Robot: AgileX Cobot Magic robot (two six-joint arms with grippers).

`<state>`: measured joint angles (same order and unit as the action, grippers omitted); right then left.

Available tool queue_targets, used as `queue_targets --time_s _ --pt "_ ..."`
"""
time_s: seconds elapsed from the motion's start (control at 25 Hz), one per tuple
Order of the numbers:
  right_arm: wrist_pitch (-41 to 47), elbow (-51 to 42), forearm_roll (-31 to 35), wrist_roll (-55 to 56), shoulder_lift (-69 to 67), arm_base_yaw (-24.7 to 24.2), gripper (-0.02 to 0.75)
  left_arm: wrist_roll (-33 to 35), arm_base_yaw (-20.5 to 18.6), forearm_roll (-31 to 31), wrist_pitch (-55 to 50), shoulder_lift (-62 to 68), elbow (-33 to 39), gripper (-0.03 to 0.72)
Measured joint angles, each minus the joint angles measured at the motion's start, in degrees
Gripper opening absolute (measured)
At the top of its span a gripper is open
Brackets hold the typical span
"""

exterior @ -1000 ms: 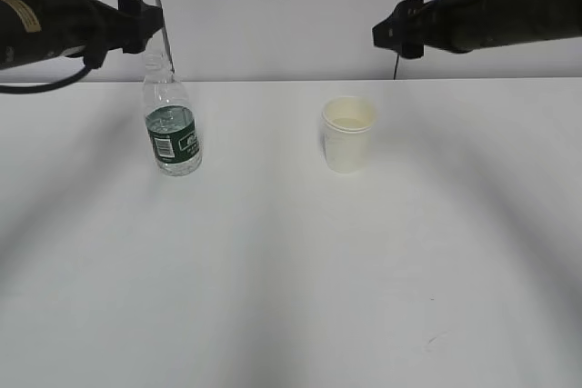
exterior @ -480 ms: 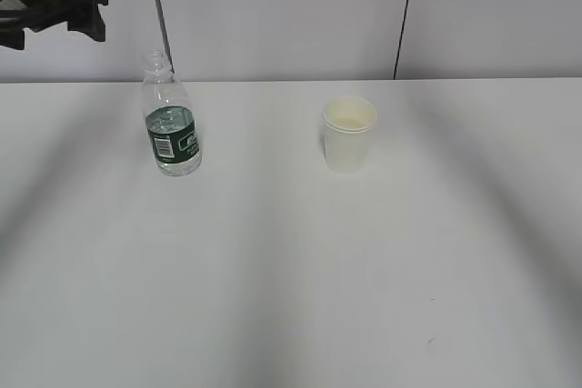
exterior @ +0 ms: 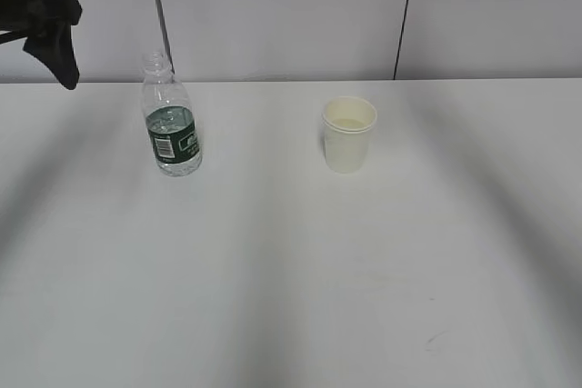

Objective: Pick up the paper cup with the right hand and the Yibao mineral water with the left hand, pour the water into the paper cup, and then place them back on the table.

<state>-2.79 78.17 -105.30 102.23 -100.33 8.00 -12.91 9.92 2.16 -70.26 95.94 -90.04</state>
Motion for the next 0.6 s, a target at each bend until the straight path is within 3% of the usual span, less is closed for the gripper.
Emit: queue_targets --time_s 0.28,0.6 --pt "0.1 -1.3 0.1 -0.4 2.1 0.0 0.586 3.5 -0.8 -1.7 -0.4 -1.8 1.4 0.563" --pt "2.8 -8.2 0.1 -1.2 8.4 0.0 0.586 5.2 -0.8 -2.7 -0.5 -15.4 18.6 0.540"
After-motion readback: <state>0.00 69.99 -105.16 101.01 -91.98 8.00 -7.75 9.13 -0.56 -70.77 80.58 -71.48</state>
